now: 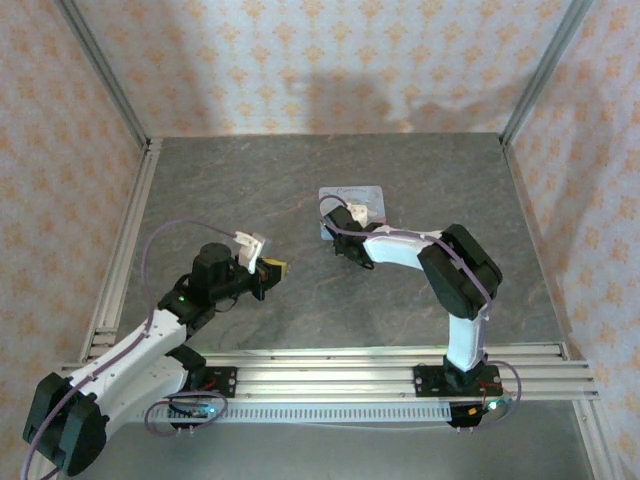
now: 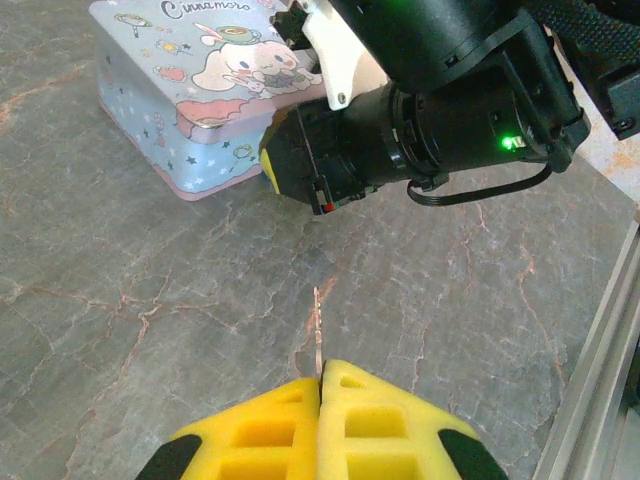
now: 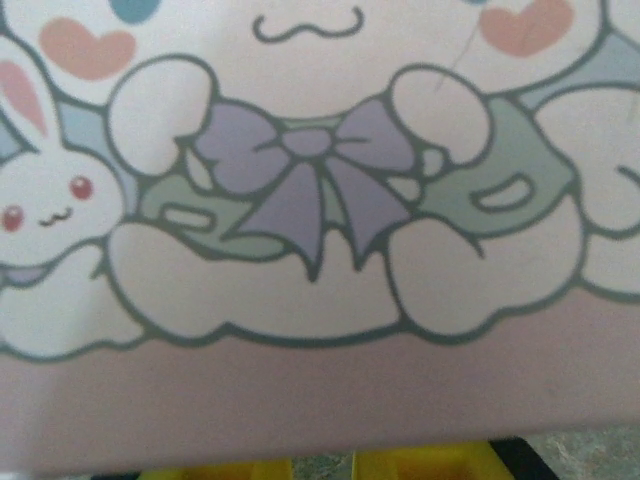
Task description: Unlock the padlock with the key
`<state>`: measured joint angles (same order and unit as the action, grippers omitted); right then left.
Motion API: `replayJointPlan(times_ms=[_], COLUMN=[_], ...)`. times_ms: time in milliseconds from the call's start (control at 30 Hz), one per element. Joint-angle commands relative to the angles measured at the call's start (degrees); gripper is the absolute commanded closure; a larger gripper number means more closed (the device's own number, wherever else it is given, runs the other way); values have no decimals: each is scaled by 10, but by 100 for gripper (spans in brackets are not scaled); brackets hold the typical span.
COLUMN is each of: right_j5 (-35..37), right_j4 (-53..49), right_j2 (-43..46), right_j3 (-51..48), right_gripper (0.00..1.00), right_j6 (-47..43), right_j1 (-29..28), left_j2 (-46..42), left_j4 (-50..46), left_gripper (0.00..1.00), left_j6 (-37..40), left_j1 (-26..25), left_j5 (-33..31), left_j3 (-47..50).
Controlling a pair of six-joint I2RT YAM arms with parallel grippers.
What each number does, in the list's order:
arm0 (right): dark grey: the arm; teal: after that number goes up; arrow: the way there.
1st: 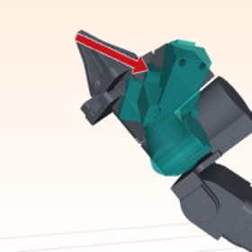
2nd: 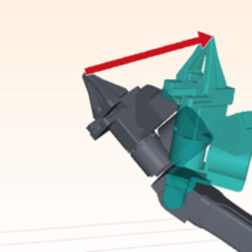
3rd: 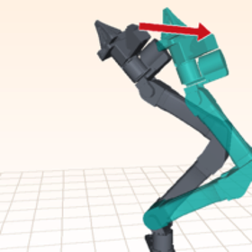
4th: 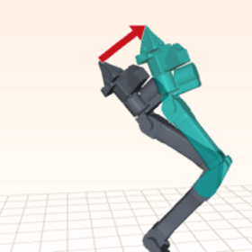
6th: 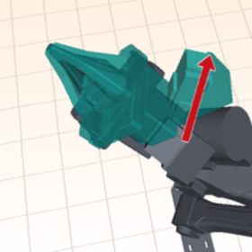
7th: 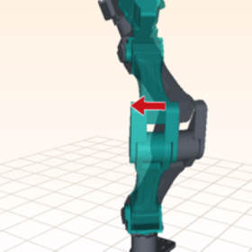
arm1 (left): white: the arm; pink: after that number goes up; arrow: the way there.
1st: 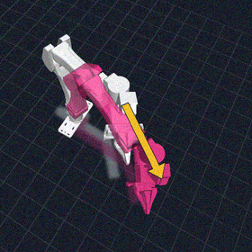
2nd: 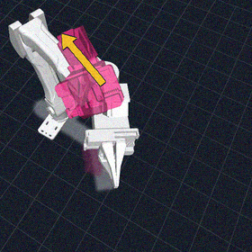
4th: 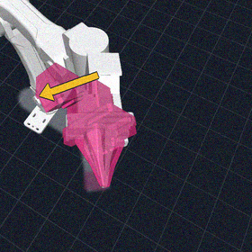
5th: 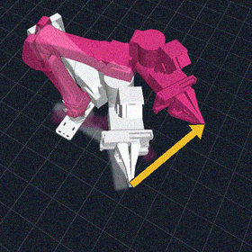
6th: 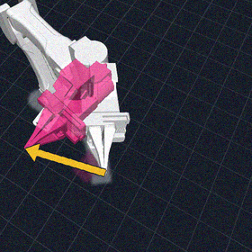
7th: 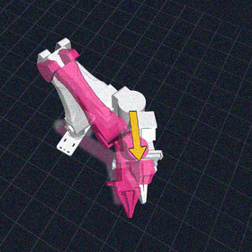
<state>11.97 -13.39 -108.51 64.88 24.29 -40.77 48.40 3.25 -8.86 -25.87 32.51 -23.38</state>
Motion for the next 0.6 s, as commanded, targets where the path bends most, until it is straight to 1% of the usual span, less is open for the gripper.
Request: replayJointPlan(times_ms=[0, 133, 267, 333, 433, 567], right_j5=[-31, -88, -144, -174, -222, -282], right_j4=[-33, -83, -146, -161, -177, -180], right_j2=[20, 40, 43, 42, 40, 39], right_j3=[24, 55, 93, 106, 123, 137], right_gripper=[96, 100, 100, 100, 100, 100], right_j6=[-15, -13, -2, 4, 19, 44], right_j1=[2, 2, 3, 3, 6, 16], left_j2=[8, 36, 71, 91, 122, 167], left_j4=[26, 84, 174, 205, 232, 303], left_gripper=[100, 100, 100, 100, 100, 100], left_j6=[15, 22, 30, 45, 68, 77], left_j1=[2, 2, 2, 1, 0, 1], left_j5=[7, 36, 62, 74, 74, 64], left_j3=[3, 13, 33, 35, 33, 41])
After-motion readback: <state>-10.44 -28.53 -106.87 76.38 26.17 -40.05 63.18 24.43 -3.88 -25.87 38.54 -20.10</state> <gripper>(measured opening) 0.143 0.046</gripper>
